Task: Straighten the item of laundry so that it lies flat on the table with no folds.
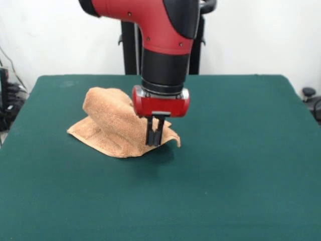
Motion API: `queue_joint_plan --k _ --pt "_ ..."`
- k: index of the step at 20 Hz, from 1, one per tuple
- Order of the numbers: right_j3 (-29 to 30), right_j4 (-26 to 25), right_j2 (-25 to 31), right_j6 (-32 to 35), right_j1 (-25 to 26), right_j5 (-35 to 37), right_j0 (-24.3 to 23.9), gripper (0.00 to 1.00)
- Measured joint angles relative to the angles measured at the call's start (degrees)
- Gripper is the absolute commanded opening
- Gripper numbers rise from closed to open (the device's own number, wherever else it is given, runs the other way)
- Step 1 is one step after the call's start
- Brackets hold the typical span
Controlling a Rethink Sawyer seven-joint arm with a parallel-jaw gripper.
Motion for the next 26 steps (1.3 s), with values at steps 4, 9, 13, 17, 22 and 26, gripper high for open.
queue_joint_plan --k 4,9,13,17,22,26 --pt "0.03 -0.01 -0.03 0.00 1.80 -1.62 0.73 0.00" --pt "0.12 0.00 -0.02 0.00 4.37 -3.62 1.78 0.00" --pt "0.26 0.00 -0.02 0.00 5.59 -4.65 1.70 0.00" --pt "1.03 0.01 -0.02 0.00 5.22 -4.67 1.68 0.00" --pt "2.96 0.02 -0.03 0.00 1.66 -4.58 1.68 0.00" --pt "4.40 0.17 -0.04 0.00 -3.11 -2.88 1.68 0.00"
